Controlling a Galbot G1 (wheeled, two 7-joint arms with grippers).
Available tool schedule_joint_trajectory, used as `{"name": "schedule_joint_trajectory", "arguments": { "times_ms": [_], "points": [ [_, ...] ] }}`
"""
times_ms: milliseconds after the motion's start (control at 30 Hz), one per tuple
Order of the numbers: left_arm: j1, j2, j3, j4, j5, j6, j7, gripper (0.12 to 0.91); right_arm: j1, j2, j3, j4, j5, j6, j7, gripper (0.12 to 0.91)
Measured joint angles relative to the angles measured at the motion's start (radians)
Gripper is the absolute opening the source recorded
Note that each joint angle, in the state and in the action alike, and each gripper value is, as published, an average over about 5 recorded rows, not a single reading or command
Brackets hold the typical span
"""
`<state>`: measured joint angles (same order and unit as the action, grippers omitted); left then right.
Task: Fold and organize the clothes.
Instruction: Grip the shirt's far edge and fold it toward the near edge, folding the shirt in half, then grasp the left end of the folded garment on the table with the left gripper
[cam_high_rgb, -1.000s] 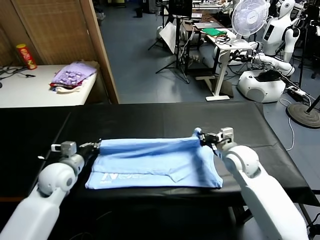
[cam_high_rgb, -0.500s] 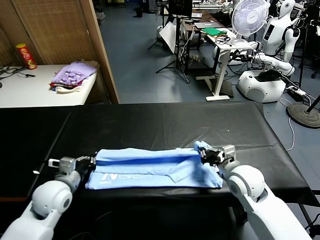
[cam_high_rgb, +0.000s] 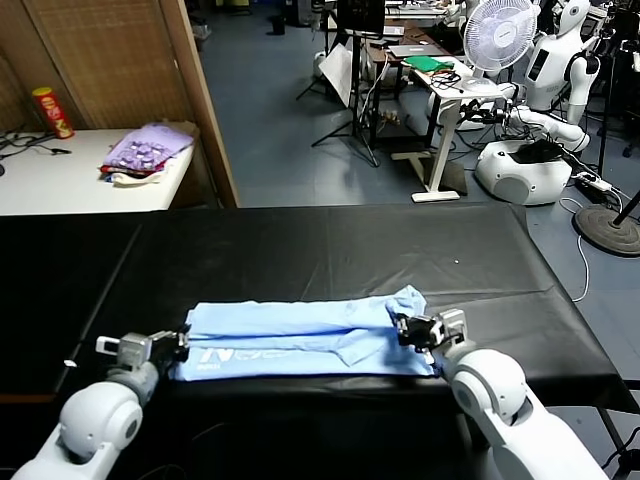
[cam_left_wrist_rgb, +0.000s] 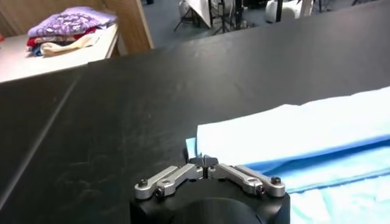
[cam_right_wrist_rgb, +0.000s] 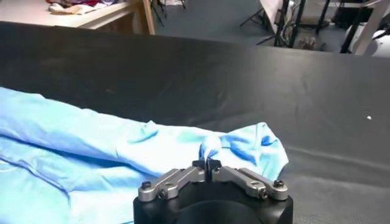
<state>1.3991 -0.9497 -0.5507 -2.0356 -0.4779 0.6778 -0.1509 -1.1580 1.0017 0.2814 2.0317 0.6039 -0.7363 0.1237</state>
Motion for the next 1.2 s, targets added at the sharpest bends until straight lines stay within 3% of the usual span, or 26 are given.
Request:
{"name": "schedule_joint_trajectory", "arguments": {
  "times_ms": [100, 200, 300, 400, 933, 1033, 1200],
  "points": [
    [0.017, -0.001, -0.016, -0.022, -0.004, 0.005, 0.000, 0.422, -0.021, 0.002, 0.035, 0.027, 0.000, 0.000, 0.003, 0.638],
    [0.023, -0.006, -0.035, -0.044, -0.031, 0.002, -0.001, 0.590, -0.023, 0.016, 0.067, 0.034, -0.005, 0.000, 0.015, 0.755],
    [0.007, -0.020, -0.045, -0.047, -0.074, -0.014, -0.011, 0.732, -0.007, 0.035, 0.077, 0.017, -0.029, 0.004, 0.028, 0.789],
    [-0.026, -0.037, -0.042, -0.029, -0.126, -0.029, -0.027, 0.789, 0.024, 0.058, 0.071, -0.019, -0.067, 0.021, 0.031, 0.797],
    [-0.177, -0.108, 0.005, 0.158, -0.259, -0.038, -0.036, 0.786, 0.136, 0.143, 0.035, -0.227, -0.130, 0.085, 0.024, 0.777],
    [-0.185, -0.113, 0.007, 0.178, -0.274, -0.036, -0.037, 0.701, 0.136, 0.157, 0.033, -0.251, -0.143, 0.095, 0.023, 0.677],
    [-0.188, -0.121, 0.010, 0.200, -0.256, -0.048, -0.037, 0.429, 0.123, 0.178, 0.031, -0.277, -0.165, 0.144, 0.029, 0.416]
  ]
}}
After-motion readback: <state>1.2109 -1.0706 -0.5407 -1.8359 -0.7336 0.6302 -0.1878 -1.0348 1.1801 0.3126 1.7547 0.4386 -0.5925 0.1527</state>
